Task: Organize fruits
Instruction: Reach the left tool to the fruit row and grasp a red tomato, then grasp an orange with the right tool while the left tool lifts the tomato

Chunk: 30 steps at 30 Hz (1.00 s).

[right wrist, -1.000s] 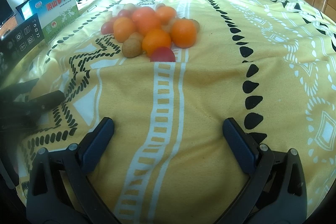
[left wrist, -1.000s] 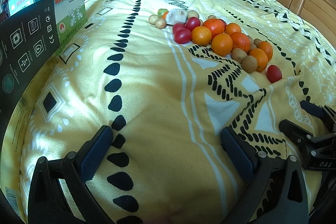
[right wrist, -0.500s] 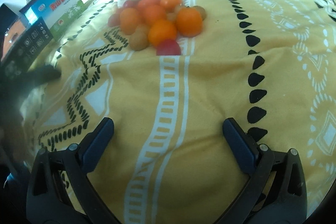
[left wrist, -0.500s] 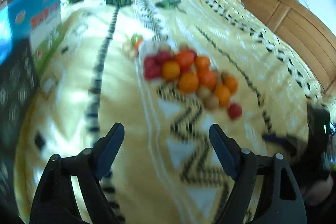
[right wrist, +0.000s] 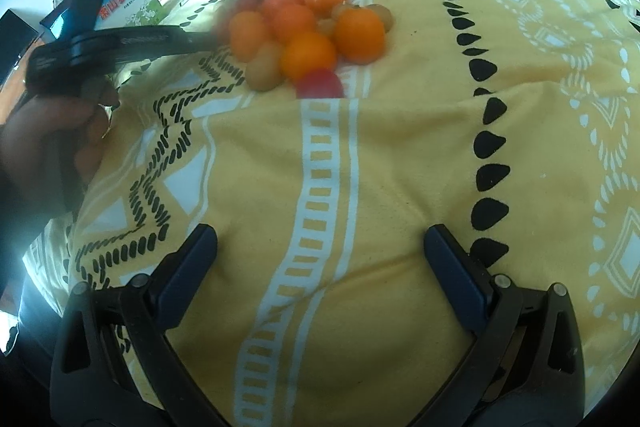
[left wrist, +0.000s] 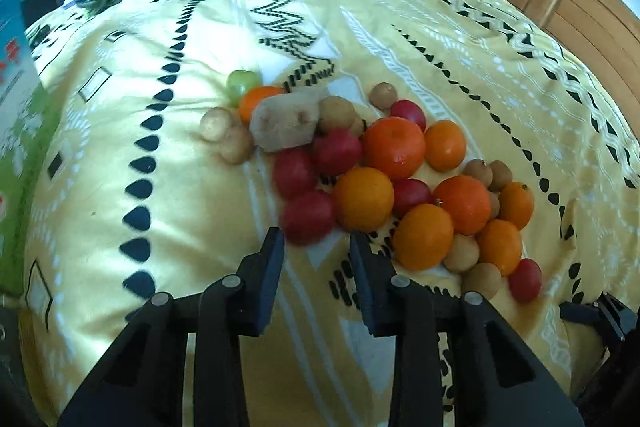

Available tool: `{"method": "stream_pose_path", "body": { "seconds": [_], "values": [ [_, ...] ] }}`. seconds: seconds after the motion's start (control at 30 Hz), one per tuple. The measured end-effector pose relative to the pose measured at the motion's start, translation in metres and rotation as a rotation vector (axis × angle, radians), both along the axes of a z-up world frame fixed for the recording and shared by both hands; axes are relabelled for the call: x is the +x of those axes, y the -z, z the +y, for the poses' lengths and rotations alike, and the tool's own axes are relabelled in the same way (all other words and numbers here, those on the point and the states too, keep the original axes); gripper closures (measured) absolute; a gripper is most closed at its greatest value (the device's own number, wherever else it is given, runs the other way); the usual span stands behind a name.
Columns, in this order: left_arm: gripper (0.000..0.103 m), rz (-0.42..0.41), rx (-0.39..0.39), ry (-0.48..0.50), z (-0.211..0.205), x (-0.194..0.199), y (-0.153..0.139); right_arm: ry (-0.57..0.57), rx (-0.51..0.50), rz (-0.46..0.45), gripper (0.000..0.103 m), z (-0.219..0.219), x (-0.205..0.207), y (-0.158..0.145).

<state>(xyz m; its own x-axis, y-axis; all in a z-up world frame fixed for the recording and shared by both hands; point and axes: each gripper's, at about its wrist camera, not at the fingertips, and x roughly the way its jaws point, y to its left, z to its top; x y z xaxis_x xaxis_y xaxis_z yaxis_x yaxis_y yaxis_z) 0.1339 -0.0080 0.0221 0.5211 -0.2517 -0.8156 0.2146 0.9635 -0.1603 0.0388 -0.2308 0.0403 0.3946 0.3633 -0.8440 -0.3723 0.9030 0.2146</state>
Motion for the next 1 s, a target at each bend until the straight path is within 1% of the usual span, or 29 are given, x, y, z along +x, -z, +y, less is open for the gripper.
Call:
{"method": "stream_pose_path", "body": {
  "seconds": [0.07,0.33,0.43,0.47,0.5,0.53,0.57,0.6,0.63,0.7,0.77,0.83,0.87,0.9,1.0],
  "values": [
    [0.068,-0.017,-0.005,-0.006,-0.001,0.002,0.0,0.002,-0.001,-0.005,0.0,-0.001,-0.001,0.0],
    [0.069,-0.026,-0.035,-0.048,0.006,0.017,0.006,0.002,-0.01,-0.021,0.0,0.001,-0.001,0.003],
    [0.076,-0.026,-0.025,-0.032,0.001,0.018,0.008,-0.012,-0.008,-0.008,0.0,0.001,0.0,0.0],
    [0.076,-0.029,-0.02,-0.03,0.0,0.018,0.007,-0.004,0.012,-0.003,0.001,-0.002,0.0,-0.004],
    [0.076,-0.032,-0.02,-0.027,0.0,0.016,0.006,0.008,0.05,-0.005,0.007,-0.007,0.0,-0.009],
    [0.076,-0.038,-0.029,-0.025,0.001,0.014,0.005,0.012,0.088,-0.01,0.012,-0.011,0.001,-0.015],
    [0.076,-0.045,-0.044,-0.024,0.002,0.01,0.002,0.014,0.122,-0.017,0.021,-0.014,0.002,-0.022],
    [0.076,-0.055,-0.058,-0.028,0.004,0.006,-0.001,0.015,0.143,-0.026,0.026,-0.015,0.004,-0.027],
    [0.076,-0.071,-0.067,-0.038,0.006,0.0,-0.006,0.016,0.172,-0.041,0.028,-0.018,0.005,-0.034],
    [0.076,-0.091,-0.087,-0.059,0.011,-0.012,-0.014,0.019,0.233,-0.067,0.034,-0.021,0.016,-0.048],
    [0.076,-0.103,-0.11,-0.076,0.015,-0.022,-0.02,0.031,0.238,-0.073,0.039,-0.02,0.032,-0.052],
    [0.076,-0.117,-0.133,-0.086,0.018,-0.034,-0.028,0.05,0.234,-0.079,0.042,-0.017,0.054,-0.051],
    [0.076,-0.123,-0.142,-0.087,0.019,-0.039,-0.031,0.058,0.233,-0.078,0.045,-0.016,0.063,-0.049],
    [0.076,-0.132,-0.146,-0.088,0.02,-0.043,-0.035,0.067,0.224,-0.079,0.05,-0.014,0.075,-0.046],
    [0.076,-0.151,-0.165,-0.083,0.022,-0.05,-0.046,0.079,0.165,-0.086,0.056,-0.01,0.092,-0.037]
  ]
}}
